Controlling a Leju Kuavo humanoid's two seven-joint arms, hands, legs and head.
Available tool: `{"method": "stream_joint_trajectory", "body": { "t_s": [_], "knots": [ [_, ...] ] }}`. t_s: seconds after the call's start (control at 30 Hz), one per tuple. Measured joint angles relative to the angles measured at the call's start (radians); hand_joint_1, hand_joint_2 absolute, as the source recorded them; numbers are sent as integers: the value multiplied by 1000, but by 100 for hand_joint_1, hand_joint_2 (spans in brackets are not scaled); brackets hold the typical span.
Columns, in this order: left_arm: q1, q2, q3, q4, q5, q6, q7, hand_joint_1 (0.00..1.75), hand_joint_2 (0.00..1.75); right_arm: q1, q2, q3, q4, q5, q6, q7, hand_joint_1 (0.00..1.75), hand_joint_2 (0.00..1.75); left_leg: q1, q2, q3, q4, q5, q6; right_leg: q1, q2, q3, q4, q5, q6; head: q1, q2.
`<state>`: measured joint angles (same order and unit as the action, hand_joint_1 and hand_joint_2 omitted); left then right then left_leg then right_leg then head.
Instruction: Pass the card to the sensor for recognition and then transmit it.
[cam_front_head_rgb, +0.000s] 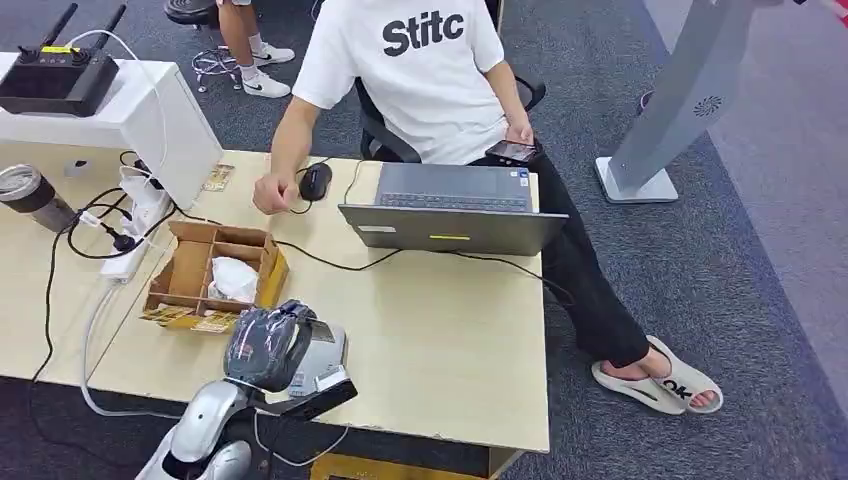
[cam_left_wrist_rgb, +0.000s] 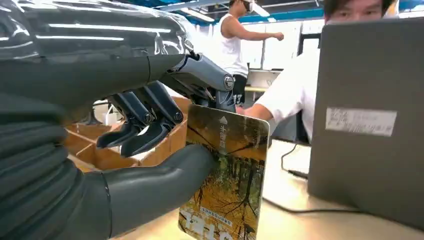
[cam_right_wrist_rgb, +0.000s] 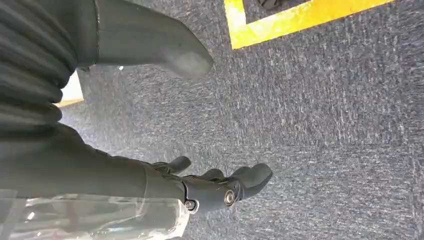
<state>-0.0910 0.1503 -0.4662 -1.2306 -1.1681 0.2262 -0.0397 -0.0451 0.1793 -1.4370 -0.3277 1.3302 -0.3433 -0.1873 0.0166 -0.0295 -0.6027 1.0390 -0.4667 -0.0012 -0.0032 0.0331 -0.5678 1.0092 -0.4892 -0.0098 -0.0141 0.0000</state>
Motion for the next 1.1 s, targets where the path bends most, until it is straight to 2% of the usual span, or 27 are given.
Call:
{"method": "stream_joint_trajectory", "body": {
  "t_s": [0.13,0.4,0.57,0.83,0.93,1.1],
  "knots": [
    [7,-7,21,48,-14,5,7,175,175,0,0,-2,-1,3,1,2,0,175,0,0,0,0,0,0,0,0,0,0,0,0,0,0],
    [8,-8,24,53,-14,5,7,175,175,0,0,-2,-1,3,1,2,0,175,0,0,0,0,0,0,0,0,0,0,0,0,0,0],
    [30,-45,71,136,-2,30,14,175,175,0,1,-3,-6,11,2,1,0,175,0,0,0,0,0,0,0,-1,0,0,0,0,0,0],
    [31,-55,93,154,-9,64,12,175,175,0,5,-5,-10,10,2,-3,0,175,0,0,0,0,0,0,0,-1,0,0,0,0,0,0],
    [31,-53,108,124,-11,79,3,175,175,1,6,-10,-14,10,2,-5,0,175,0,0,0,0,0,0,0,-1,0,0,0,0,0,0],
    [10,-22,162,-31,32,80,-16,175,175,2,9,-16,-21,10,1,-8,0,175,0,0,0,0,0,0,0,0,0,0,0,0,0,0]
  ]
}}
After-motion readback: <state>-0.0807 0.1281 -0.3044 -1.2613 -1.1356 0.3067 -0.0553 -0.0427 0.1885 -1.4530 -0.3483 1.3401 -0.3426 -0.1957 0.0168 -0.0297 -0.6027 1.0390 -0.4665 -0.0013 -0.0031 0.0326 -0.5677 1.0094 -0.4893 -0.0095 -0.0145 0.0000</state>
